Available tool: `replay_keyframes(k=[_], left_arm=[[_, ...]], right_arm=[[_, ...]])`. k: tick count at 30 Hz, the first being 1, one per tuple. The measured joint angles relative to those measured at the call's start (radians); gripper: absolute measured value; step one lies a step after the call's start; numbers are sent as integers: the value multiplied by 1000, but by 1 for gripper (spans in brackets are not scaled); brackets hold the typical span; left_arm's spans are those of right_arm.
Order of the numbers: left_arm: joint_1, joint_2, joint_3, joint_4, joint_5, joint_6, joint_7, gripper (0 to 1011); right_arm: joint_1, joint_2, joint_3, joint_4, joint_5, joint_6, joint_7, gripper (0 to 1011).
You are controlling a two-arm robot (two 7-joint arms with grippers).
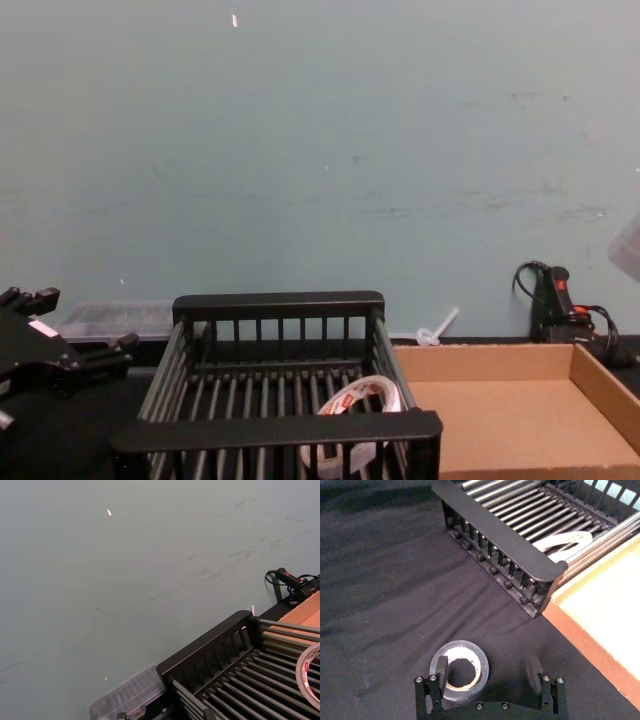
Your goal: Pick up the white tape and place it into the black box , Pick up the silver tape and place it into the brown box.
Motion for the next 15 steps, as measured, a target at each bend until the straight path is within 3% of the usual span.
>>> replay_keyframes(k=[15], left_arm=[[0, 0, 0, 0, 0, 0, 0, 1001]], right_arm=[[28, -37, -28, 56, -30, -2, -8, 1002]])
